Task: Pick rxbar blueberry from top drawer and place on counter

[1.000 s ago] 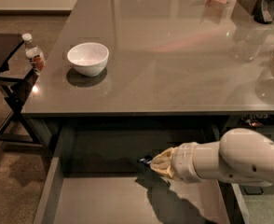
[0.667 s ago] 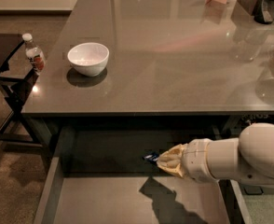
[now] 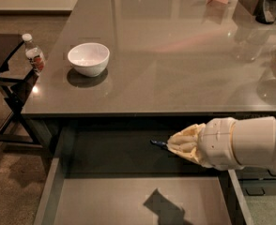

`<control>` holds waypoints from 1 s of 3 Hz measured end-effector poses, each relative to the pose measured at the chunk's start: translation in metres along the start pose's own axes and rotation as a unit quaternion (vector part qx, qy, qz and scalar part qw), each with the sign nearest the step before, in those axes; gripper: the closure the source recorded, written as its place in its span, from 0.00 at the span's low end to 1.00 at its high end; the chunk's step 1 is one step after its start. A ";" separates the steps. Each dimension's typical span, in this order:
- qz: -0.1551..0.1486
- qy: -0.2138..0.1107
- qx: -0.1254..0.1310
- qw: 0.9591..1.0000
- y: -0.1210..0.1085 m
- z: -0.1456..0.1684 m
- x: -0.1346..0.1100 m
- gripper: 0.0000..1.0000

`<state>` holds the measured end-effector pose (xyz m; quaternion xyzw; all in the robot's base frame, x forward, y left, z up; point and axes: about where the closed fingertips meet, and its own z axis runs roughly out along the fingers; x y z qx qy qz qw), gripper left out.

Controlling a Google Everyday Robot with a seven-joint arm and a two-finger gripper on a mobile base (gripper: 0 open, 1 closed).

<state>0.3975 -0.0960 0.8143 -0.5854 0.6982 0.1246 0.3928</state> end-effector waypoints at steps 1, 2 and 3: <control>-0.034 0.002 0.040 0.999 -0.044 -0.032 -0.045 1.00; -0.068 -0.002 0.082 0.994 -0.097 -0.046 -0.103 1.00; -0.075 -0.005 0.087 0.993 -0.104 -0.048 -0.116 0.81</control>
Offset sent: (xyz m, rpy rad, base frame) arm 0.1249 0.0359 0.2043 -0.0707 -0.3238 -0.0445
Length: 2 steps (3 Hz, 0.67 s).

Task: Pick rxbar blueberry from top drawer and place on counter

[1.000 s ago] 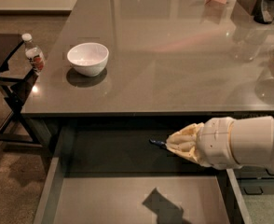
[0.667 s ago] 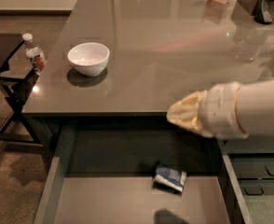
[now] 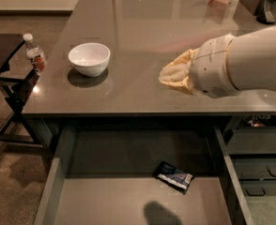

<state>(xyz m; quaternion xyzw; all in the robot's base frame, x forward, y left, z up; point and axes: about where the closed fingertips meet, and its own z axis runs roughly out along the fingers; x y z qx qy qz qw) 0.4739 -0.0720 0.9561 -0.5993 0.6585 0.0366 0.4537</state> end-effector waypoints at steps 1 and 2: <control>0.000 0.000 0.000 1.000 0.000 0.000 0.000 0.58; 0.000 0.000 0.000 1.000 0.000 0.000 0.000 0.34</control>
Offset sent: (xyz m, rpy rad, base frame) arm 0.0000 0.0000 0.0000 0.0000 0.0000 0.0000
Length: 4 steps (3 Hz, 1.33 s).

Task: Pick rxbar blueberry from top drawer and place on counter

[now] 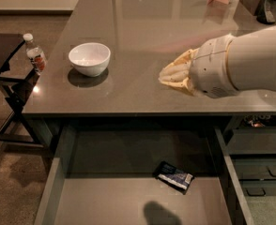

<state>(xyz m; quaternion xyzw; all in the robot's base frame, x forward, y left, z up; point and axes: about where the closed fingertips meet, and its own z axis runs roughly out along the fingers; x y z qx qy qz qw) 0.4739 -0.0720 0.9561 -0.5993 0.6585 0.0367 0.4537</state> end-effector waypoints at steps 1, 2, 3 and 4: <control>0.015 0.008 -0.013 1.000 0.026 0.006 0.019 0.11; 0.053 0.031 -0.041 0.997 0.073 0.006 0.058 0.00; 0.087 0.059 -0.062 0.993 0.116 0.001 0.092 0.00; 0.087 0.059 -0.062 0.993 0.116 0.001 0.092 0.00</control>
Offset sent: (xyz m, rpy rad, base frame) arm -0.0917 -0.0440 -0.1435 -0.0008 0.2795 -0.0908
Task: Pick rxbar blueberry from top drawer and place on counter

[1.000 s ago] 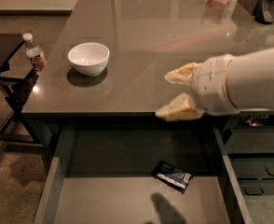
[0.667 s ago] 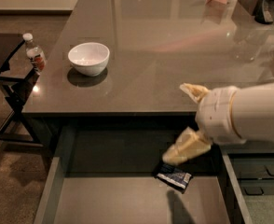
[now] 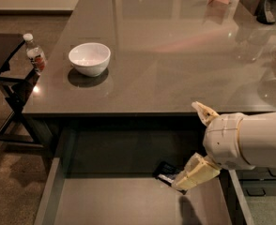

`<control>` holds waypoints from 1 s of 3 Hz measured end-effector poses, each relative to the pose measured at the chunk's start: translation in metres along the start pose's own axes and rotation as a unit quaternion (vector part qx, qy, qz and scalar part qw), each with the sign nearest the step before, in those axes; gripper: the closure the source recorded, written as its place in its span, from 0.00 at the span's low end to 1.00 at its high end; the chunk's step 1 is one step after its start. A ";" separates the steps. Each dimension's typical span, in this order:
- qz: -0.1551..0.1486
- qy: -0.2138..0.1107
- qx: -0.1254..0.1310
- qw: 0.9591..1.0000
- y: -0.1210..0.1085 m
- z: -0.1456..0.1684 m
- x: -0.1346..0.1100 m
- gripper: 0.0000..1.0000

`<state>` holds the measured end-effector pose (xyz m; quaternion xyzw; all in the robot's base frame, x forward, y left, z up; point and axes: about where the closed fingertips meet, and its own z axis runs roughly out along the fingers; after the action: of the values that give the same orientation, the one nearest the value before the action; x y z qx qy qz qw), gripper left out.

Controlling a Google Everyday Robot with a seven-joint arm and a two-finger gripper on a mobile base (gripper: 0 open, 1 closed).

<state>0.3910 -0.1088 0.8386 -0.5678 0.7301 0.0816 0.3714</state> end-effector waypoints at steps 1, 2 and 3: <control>0.010 0.011 -0.004 1.000 0.003 0.011 0.014 0.00; 0.036 0.020 0.000 0.999 0.006 0.022 0.047 0.00; 0.053 0.024 0.007 0.998 0.007 0.031 0.075 0.00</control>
Offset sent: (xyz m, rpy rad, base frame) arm 0.0026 -0.0473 -0.0846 0.0071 0.0891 -0.1297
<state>0.3931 -0.1471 0.7672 -0.5272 0.7685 0.0828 0.3530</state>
